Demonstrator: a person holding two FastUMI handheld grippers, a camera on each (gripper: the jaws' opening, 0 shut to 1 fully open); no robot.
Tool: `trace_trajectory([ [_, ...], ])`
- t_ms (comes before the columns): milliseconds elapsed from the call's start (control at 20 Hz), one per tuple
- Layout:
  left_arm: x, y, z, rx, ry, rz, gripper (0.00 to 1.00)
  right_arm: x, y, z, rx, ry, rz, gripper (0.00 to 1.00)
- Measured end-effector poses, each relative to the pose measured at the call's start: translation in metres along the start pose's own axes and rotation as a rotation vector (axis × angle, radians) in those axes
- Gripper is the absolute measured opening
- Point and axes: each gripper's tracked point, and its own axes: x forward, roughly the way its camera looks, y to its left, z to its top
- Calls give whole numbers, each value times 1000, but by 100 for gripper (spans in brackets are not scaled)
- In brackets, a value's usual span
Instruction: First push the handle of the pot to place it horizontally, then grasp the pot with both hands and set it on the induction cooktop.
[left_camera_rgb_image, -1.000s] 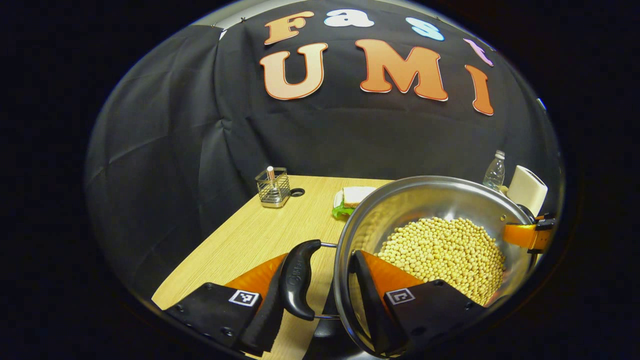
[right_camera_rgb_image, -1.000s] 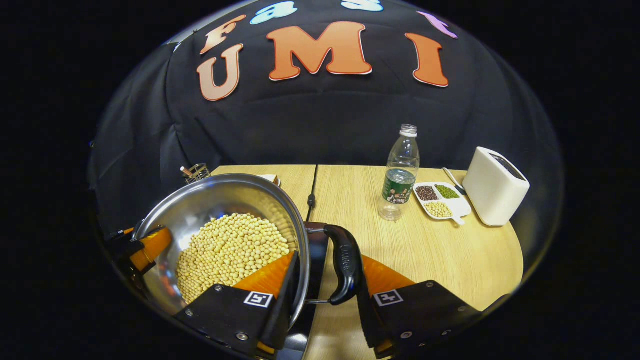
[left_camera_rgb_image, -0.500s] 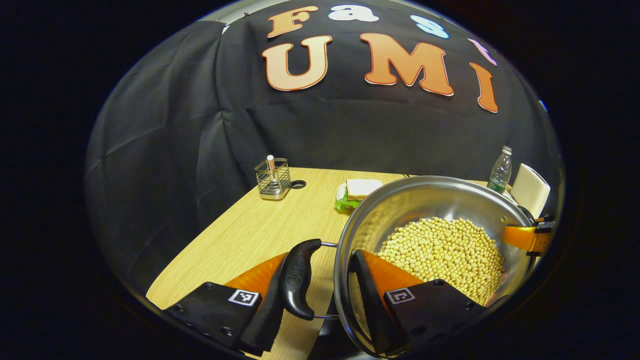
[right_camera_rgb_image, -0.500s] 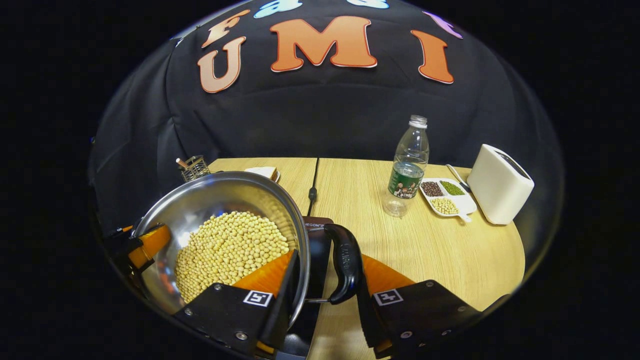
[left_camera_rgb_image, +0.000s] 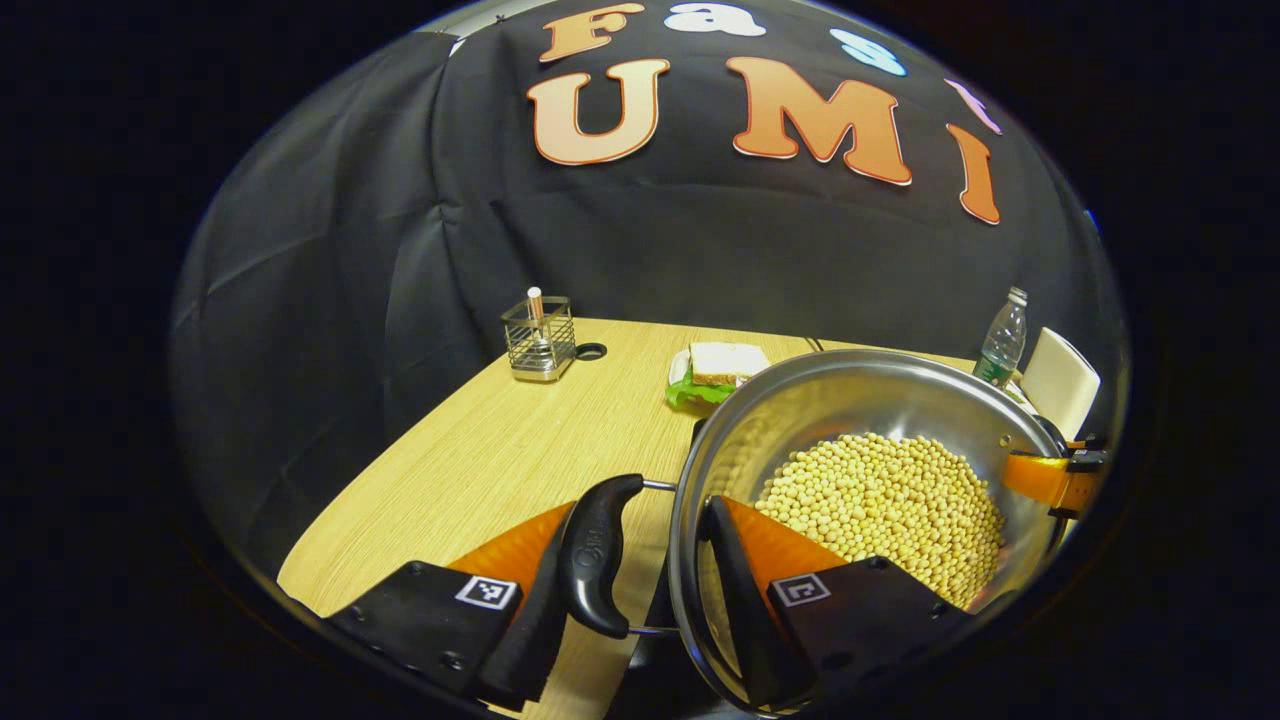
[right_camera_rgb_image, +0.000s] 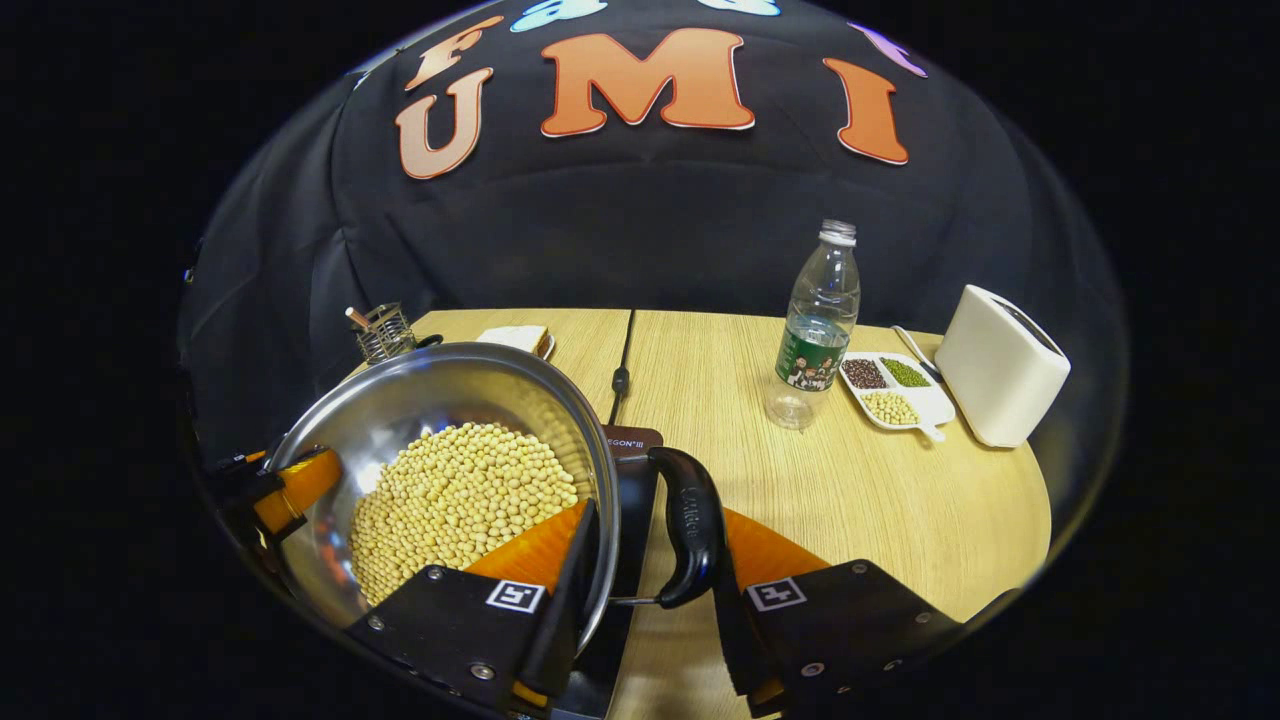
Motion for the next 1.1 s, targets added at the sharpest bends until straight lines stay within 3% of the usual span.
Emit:
trace_trajectory([
  [450, 3, -3, 0, 37, 8, -21, 75, 4, -2, -3, 20, -14, 30, 61],
  [750, 5, -4, 1, 49, 10, -17, 80, 5, -2, -1, 1, -24, 57, 67],
  [850, 5, -3, 2, 51, 13, -6, 85, 4, -7, 9, -81, -75, 28, 72],
  [1000, 1, -1, 17, 61, -31, 19, 84, -9, -10, 23, -241, -154, -20, 77],
  [1050, 0, -2, 24, 64, -50, 29, 90, -13, -10, 25, -250, -162, -18, 78],
  [1100, -4, 0, 31, 70, -70, 43, 78, -18, -13, 27, -240, -164, -11, 78],
])
